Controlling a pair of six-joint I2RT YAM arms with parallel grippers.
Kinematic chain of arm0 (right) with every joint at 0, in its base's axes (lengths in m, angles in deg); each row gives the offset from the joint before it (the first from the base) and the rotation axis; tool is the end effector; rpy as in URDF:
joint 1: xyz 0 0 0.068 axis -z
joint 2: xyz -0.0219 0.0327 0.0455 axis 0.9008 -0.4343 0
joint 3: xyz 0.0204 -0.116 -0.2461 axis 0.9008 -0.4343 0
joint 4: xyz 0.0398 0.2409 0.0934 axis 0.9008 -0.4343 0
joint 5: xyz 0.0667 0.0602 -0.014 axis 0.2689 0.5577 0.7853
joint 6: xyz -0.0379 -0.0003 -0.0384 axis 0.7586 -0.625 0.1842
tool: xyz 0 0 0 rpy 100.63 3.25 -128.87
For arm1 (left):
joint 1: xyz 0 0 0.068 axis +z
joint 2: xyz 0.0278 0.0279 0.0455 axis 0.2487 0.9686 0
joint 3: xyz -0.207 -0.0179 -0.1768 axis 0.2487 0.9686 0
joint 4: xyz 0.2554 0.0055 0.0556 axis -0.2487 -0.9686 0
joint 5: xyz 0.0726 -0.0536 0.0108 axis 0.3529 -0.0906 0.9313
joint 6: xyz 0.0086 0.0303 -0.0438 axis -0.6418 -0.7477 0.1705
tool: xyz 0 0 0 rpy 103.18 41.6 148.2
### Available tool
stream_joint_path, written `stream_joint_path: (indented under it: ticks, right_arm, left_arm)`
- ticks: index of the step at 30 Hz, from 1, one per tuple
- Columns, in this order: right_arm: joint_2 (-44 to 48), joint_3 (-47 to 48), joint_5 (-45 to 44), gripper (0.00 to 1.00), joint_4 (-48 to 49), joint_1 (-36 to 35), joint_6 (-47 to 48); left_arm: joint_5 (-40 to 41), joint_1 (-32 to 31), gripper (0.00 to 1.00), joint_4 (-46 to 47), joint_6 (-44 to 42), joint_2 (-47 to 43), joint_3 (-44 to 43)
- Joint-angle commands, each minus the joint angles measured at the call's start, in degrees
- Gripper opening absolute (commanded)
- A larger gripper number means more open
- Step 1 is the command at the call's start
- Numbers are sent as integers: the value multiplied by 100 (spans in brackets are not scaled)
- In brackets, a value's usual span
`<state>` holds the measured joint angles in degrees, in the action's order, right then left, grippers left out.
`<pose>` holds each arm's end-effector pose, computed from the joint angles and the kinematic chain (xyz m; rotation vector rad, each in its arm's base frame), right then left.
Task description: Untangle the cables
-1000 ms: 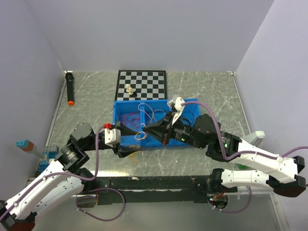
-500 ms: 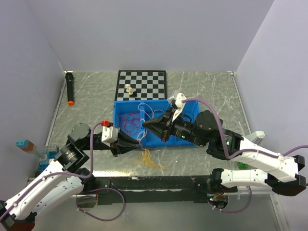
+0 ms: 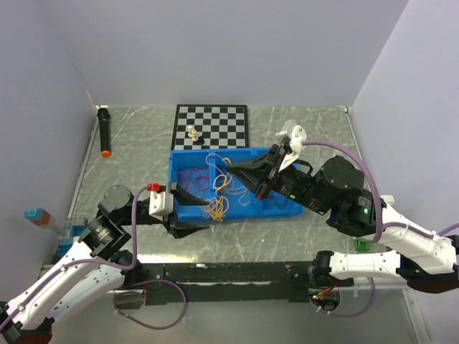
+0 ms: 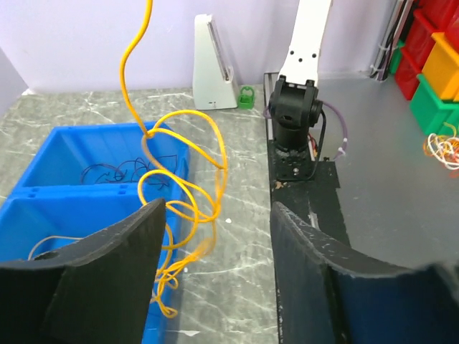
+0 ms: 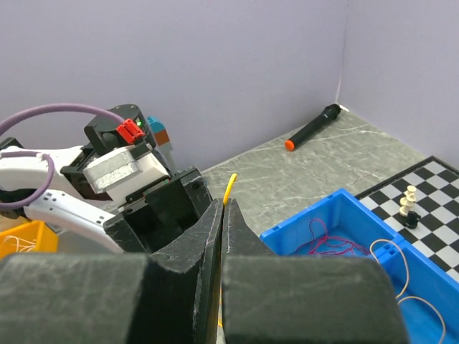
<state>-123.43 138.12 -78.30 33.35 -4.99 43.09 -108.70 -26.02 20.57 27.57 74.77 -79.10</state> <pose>0.0664 0.1653 0.4973 -0.6950 1.3079 1.0222 0.0878 -0.1086 0.3363 1.1703 1.1575 -1.1434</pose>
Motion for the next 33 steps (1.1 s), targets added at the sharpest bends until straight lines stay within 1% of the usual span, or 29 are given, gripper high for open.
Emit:
stream_joint_path:
  ticks: [1,6,9,12,13,14,16,22,24,27,31,32,33]
  right_arm:
    - [10,317,-11,0,-21,-36,118]
    - [-69,431,68,0,23,-36,136]
    - [-122,519,130,0,32,-36,162]
    - [-166,615,174,0,23,-36,171]
    - [-166,624,183,0,23,-36,171]
    - [-158,616,191,0,23,-36,171]
    - [-166,624,191,0,14,-36,162]
    - [-149,563,165,0,14,-36,127]
    - [-131,589,148,0,-3,-36,153]
    - [-96,720,16,0,-161,-36,302]
    - [167,940,-353,0,-363,-36,610]
    - [229,1028,-432,0,-460,-36,611]
    - [281,1124,-537,0,-556,-36,828]
  left_arm:
    - [27,-1,66,284,64,-45,41]
    - [9,-9,60,373,56,-45,85]
    - [9,-9,59,268,-102,-45,112]
    - [1,-1,52,135,-331,-89,164]
    - [-8,-1,47,118,-366,-98,182]
    - [1,-1,39,126,-401,-107,182]
    - [71,-9,26,214,-375,-124,199]
    - [106,-1,9,373,-375,-116,200]
    - [80,-9,1,329,-419,-133,208]
    - [167,-9,1,206,-463,-159,200]
    - [264,8,1,-14,-594,-238,199]
    - [264,17,1,-188,-656,-247,208]
    - [273,17,1,-268,-709,-265,226]
